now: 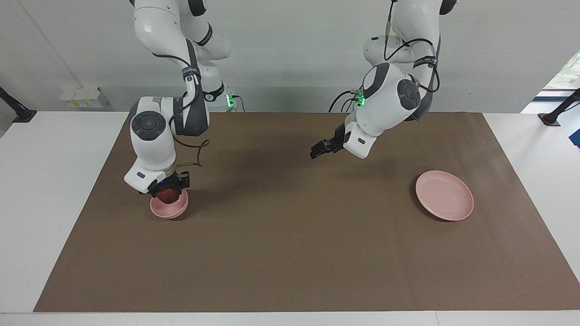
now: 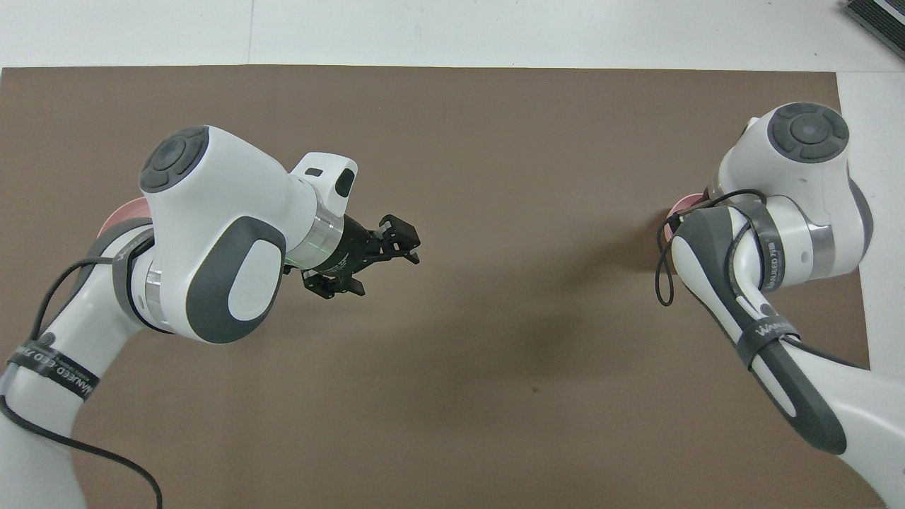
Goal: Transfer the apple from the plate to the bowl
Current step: 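Open the left gripper and carry the apple toward the bowl with the right, then lower the apple into the pink bowl with the right gripper while the left withdraws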
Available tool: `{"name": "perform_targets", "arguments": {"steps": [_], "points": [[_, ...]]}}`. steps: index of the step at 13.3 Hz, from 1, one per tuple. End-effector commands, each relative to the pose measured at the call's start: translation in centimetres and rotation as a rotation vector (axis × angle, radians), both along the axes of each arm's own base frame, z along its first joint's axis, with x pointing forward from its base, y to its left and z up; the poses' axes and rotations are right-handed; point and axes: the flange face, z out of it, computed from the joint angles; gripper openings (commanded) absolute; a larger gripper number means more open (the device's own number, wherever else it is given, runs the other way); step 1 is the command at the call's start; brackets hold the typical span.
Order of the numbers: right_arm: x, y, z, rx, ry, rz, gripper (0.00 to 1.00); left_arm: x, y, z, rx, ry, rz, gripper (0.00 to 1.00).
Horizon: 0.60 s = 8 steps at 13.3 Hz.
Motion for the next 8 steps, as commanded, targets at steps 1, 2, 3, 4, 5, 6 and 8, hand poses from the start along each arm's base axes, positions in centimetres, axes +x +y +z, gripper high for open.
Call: {"name": "perform_targets", "arguments": {"steps": [1, 2, 3, 4, 5, 6, 8], "points": [[0.4, -0.7, -0.6, -0.019, -0.013, -0.015, 0.0, 0.3, 1.4, 0.7, 0.096, -0.092, -0.118, 1.0], [0.4, -1.1, -0.9, -0.019, -0.011, -0.021, 0.0, 1.4, 3.5, 0.6, 0.1, -0.111, -0.15, 1.0], [0.4, -1.2, -1.4, -0.02, -0.003, -0.02, 0.0, 1.9, 4.7, 1.1, 0.103, -0.138, -0.18, 1.0], [0.2, -1.3, -1.8, -0.02, 0.004, -0.018, 0.0, 2.7, 6.3, 1.4, 0.129, -0.166, -0.214, 1.0], [0.0, -1.7, -2.2, -0.019, 0.007, -0.02, 0.0, 3.4, 7.8, 1.7, 0.165, -0.198, -0.251, 1.0], [0.0, -1.8, -2.3, -0.016, 0.003, -0.02, 0.0, 3.7, 9.0, 1.9, 0.183, -0.215, -0.281, 1.0], [-0.1, -1.7, -2.6, -0.013, 0.008, -0.024, 0.0, 4.2, 12.0, 2.6, 0.19, -0.218, -0.315, 1.0]]}}
